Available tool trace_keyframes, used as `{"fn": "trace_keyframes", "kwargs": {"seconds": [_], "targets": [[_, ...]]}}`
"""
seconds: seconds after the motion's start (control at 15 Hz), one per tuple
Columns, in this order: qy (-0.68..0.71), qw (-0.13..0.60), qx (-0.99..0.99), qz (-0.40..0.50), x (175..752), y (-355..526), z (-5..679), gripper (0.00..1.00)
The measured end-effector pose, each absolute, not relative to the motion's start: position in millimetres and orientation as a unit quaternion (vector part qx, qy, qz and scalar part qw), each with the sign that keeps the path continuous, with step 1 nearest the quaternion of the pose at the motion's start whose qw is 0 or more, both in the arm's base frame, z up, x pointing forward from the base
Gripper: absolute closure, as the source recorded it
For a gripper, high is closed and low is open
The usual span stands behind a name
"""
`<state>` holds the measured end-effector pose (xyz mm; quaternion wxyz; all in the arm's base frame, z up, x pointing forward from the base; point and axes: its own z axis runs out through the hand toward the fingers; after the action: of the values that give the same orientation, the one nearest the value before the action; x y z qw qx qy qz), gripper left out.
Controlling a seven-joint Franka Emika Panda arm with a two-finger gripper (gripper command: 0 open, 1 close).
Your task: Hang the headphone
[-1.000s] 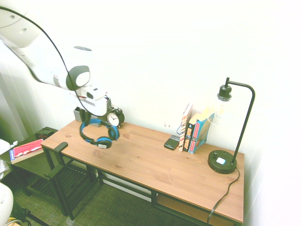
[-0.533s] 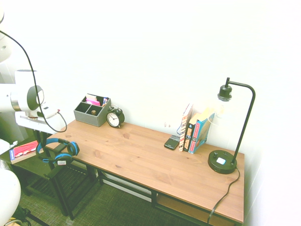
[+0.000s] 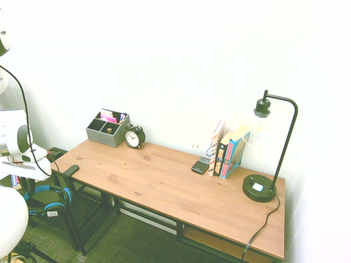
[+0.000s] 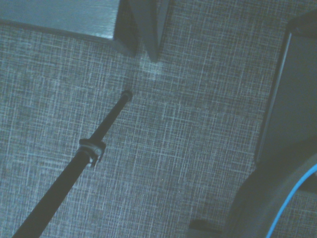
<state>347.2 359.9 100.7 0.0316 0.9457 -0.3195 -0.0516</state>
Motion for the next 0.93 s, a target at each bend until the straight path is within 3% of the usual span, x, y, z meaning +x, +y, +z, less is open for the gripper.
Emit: {"fn": "trace_keyframes", "kwargs": {"seconds": [0.33, 0.4, 0.93], "targets": [[-0.324, 0.041, 0.945, -0.032, 369, 359, 67, 1.0], [-0.324, 0.043, 0.945, -0.029, 372, 359, 63, 0.0], [-0.331, 0.048, 0.942, -0.028, 377, 354, 58, 0.0]]}}
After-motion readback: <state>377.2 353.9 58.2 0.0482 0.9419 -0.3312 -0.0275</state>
